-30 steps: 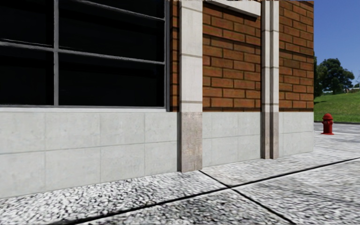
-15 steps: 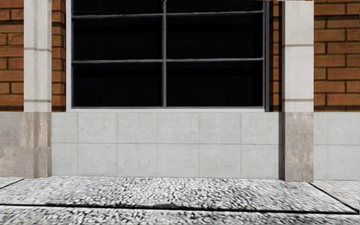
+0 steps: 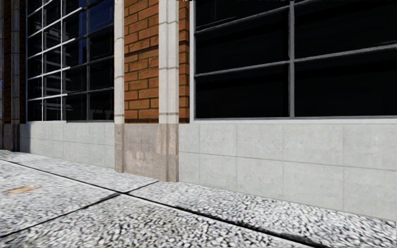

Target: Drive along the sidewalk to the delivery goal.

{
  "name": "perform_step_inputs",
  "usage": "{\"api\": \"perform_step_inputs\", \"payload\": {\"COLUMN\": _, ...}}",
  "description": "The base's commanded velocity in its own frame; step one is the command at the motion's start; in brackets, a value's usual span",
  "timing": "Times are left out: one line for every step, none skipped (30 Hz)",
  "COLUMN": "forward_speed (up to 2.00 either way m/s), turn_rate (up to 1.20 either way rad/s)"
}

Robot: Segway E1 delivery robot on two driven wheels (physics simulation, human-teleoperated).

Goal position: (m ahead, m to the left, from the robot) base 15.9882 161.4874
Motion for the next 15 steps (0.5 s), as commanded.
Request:
{"api": "perform_step_inputs", "payload": {"forward_speed": 0.00, "turn_rate": 1.04}}
{"api": "perform_step_inputs", "payload": {"forward_speed": 0.00, "turn_rate": 1.04}}
{"api": "perform_step_inputs", "payload": {"forward_speed": 0.00, "turn_rate": 1.04}}
{"api": "perform_step_inputs", "payload": {"forward_speed": 0.00, "turn_rate": 1.04}}
{"api": "perform_step_inputs", "payload": {"forward_speed": 0.00, "turn_rate": 1.04}}
{"api": "perform_step_inputs", "payload": {"forward_speed": 0.00, "turn_rate": 1.04}}
{"api": "perform_step_inputs", "payload": {"forward_speed": 0.00, "turn_rate": 1.04}}
{"api": "perform_step_inputs", "payload": {"forward_speed": 0.00, "turn_rate": 1.04}}
{"api": "perform_step_inputs", "payload": {"forward_speed": 0.00, "turn_rate": 1.04}}
{"api": "perform_step_inputs", "payload": {"forward_speed": 0.00, "turn_rate": 1.04}}
{"api": "perform_step_inputs", "payload": {"forward_speed": 0.00, "turn_rate": 1.04}}
{"api": "perform_step_inputs", "payload": {"forward_speed": 0.00, "turn_rate": 1.04}}
{"api": "perform_step_inputs", "payload": {"forward_speed": 0.00, "turn_rate": 1.04}}
{"api": "perform_step_inputs", "payload": {"forward_speed": 0.00, "turn_rate": 1.04}}
{"api": "perform_step_inputs", "payload": {"forward_speed": 0.00, "turn_rate": 1.04}}
